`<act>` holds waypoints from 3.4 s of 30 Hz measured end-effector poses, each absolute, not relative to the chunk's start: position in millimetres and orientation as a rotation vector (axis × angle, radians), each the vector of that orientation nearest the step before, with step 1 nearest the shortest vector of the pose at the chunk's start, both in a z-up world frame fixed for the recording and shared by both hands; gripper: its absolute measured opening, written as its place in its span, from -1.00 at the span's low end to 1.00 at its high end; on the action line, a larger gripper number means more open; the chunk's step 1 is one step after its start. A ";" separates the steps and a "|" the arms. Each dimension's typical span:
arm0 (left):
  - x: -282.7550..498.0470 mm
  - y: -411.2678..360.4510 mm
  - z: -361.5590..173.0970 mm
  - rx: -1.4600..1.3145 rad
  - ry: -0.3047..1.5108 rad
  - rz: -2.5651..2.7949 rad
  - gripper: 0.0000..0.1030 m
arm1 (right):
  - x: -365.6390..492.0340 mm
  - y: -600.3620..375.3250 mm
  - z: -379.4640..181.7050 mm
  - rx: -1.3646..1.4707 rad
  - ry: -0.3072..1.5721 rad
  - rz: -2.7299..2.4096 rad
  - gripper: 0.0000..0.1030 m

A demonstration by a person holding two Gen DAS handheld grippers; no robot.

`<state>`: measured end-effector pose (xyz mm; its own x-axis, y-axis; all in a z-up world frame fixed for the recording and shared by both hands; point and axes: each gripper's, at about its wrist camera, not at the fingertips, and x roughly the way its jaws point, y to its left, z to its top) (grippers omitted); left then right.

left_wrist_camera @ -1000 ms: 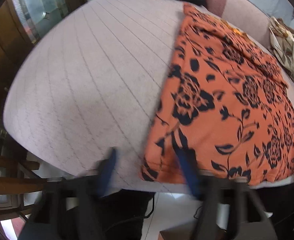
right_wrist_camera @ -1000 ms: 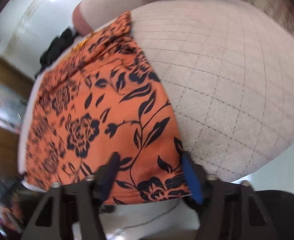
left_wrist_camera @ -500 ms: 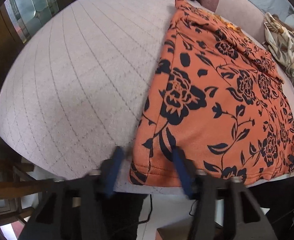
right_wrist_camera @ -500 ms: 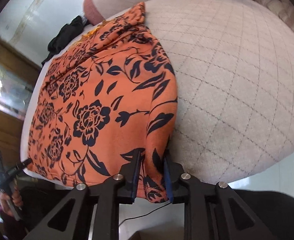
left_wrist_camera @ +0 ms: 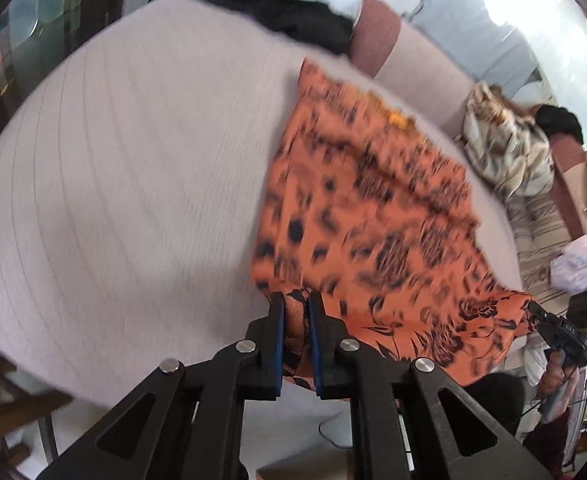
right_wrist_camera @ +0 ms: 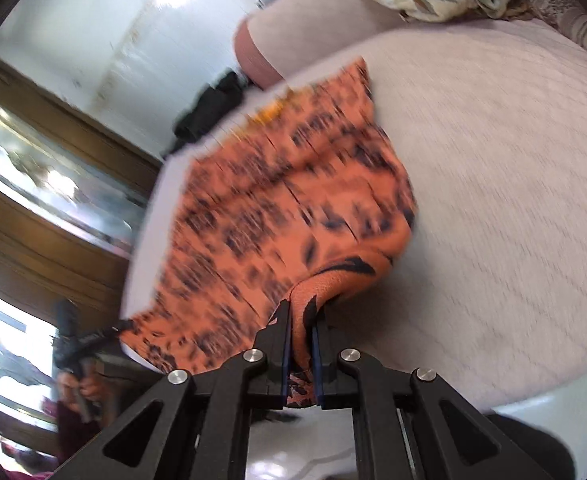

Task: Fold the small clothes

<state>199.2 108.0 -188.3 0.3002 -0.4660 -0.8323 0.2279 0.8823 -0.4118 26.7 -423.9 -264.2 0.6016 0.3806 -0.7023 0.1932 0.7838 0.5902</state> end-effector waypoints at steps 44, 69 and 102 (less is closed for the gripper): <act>382.2 34.8 -243.1 -0.178 1.026 0.121 0.65 | 459.8 -317.0 -342.9 0.204 1.032 -0.143 0.23; 322.9 41.6 -226.8 -0.232 1.070 0.006 0.64 | 238.7 -356.9 -272.9 0.600 0.942 0.104 0.25; 343.4 8.1 -291.7 -0.864 1.055 -0.210 -0.53 | 260.6 -463.3 -380.6 1.126 0.710 -0.156 -0.64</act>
